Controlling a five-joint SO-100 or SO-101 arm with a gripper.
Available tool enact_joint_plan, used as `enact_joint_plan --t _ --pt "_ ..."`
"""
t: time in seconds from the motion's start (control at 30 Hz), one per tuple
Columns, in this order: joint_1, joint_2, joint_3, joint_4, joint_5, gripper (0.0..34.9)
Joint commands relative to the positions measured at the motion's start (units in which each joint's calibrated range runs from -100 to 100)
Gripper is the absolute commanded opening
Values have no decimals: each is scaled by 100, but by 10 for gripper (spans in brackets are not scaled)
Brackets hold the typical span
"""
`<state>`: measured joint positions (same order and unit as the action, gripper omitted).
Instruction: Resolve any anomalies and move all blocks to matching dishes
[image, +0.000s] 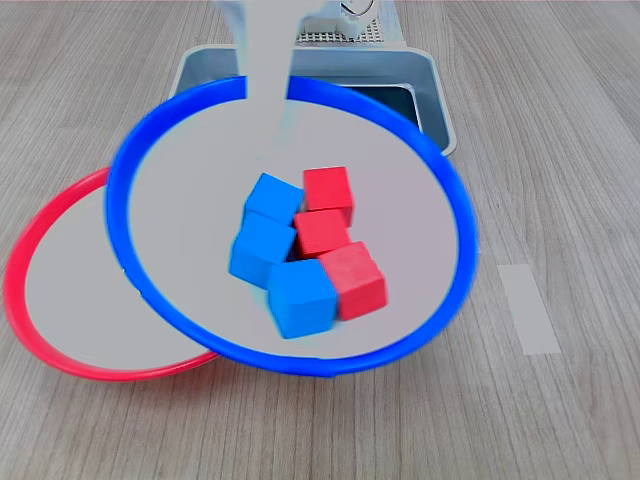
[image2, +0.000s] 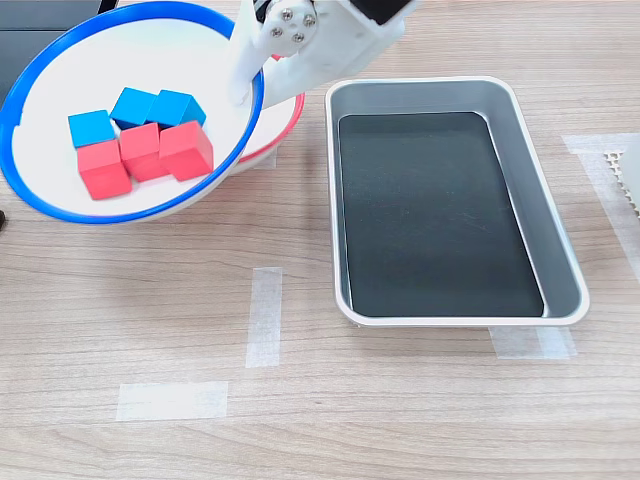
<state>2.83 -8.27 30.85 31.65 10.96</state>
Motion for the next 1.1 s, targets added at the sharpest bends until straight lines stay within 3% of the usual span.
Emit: enact_joint_plan --t 0.0,0.2,0.53,1.07 --pt "-278 -278 -559 83 -73 0" --pt "-457 -235 -741 314 -78 0" --pt "-1078 200 -341 25 -107 0" --pt "-1493 1121 5 -280 68 0"
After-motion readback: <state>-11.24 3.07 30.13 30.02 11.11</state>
